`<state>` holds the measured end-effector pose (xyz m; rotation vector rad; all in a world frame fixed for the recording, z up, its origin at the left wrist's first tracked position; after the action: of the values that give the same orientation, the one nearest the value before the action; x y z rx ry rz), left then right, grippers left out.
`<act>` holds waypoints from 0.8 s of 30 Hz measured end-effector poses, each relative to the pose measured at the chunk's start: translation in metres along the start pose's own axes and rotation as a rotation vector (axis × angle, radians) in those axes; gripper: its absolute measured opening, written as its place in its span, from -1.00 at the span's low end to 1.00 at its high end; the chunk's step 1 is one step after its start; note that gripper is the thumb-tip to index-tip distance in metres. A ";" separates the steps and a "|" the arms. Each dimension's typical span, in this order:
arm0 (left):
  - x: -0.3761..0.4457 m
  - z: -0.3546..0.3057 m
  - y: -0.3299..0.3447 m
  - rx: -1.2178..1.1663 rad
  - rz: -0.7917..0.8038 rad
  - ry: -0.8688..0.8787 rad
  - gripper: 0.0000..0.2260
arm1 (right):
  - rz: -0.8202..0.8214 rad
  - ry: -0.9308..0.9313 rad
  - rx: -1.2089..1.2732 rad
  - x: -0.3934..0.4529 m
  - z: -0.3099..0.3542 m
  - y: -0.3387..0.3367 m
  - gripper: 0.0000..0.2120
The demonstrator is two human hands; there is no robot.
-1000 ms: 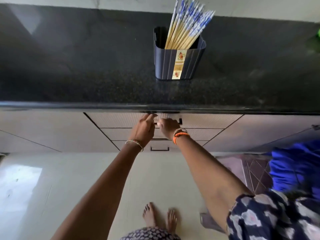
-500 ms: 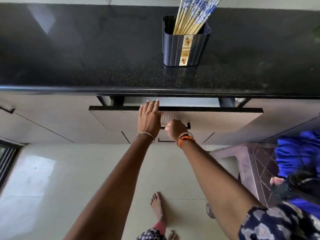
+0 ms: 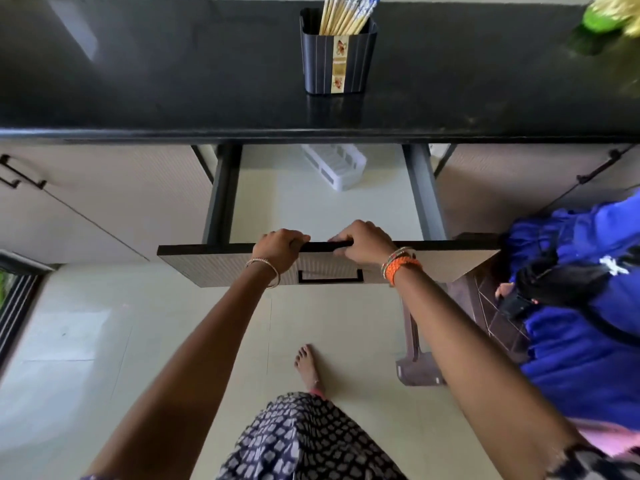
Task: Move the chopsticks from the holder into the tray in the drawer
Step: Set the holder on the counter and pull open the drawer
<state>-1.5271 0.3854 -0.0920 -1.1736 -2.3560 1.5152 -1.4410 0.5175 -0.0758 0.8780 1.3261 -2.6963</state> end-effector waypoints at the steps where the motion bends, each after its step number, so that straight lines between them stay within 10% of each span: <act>1: -0.012 0.000 0.005 -0.002 0.010 0.002 -0.72 | 0.043 0.000 0.006 -0.006 0.000 0.005 -0.69; 10: -0.113 -0.002 0.049 0.041 0.078 0.090 -0.75 | 0.430 -0.005 0.007 -0.065 -0.008 0.071 -0.60; 24: -0.117 0.005 0.055 0.033 0.272 -0.039 -0.70 | 0.483 -0.053 0.149 -0.088 -0.017 0.087 -0.65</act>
<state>-1.4174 0.3170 -0.1039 -1.5209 -2.2588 1.6624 -1.3369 0.4539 -0.1042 0.9784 0.7804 -2.4317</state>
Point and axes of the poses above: each hand's wrist, its own x-axis towards the middle knuckle, its own y-axis out of the palm, z = x × y, the point moved 8 cm from there along x, towards the middle knuckle, and after that the axes turned 6 degrees about z, right-handed, at the moved point
